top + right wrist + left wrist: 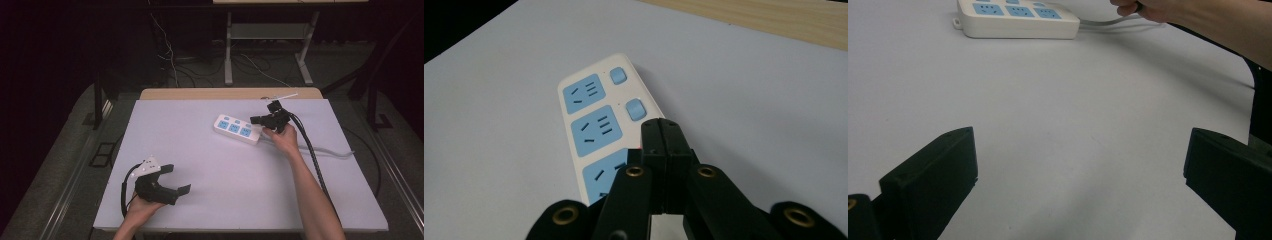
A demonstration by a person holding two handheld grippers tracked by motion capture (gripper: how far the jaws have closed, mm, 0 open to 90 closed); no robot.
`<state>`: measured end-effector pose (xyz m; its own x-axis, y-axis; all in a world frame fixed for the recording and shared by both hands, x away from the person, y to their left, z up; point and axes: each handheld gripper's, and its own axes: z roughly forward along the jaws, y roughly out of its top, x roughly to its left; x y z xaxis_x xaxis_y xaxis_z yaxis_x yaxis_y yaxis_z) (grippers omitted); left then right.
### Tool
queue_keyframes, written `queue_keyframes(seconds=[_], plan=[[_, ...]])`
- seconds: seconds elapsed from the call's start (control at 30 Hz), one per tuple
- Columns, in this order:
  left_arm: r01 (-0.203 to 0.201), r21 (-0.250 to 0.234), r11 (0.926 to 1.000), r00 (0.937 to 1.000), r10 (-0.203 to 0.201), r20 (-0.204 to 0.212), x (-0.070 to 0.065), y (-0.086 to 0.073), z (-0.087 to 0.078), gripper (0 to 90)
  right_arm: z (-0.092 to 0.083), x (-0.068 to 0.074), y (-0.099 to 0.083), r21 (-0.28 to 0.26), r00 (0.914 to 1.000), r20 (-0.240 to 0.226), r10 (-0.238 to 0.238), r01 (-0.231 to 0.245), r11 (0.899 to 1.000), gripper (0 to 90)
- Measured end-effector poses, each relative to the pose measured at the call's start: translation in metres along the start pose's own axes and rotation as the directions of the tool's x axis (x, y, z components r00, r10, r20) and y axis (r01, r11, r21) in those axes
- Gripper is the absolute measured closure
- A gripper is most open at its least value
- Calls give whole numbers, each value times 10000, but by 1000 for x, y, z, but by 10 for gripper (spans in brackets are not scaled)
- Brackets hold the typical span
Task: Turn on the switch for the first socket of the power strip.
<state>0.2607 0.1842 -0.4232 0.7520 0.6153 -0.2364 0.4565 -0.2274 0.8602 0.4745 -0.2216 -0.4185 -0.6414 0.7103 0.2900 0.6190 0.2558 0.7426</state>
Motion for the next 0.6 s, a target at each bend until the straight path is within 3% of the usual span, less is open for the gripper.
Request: queue_keyframes(seconds=[0.4,0.6], plan=[[27,-56,10000,10000,-27,1,-1,0,-1,0,-31,6,8,-44,9998,-1,-199,199,9998,900],[58,-79,10000,10000,-58,-1,-1,0,-1,0,-51,11,10,205,9995,192,-240,237,9995,900]])
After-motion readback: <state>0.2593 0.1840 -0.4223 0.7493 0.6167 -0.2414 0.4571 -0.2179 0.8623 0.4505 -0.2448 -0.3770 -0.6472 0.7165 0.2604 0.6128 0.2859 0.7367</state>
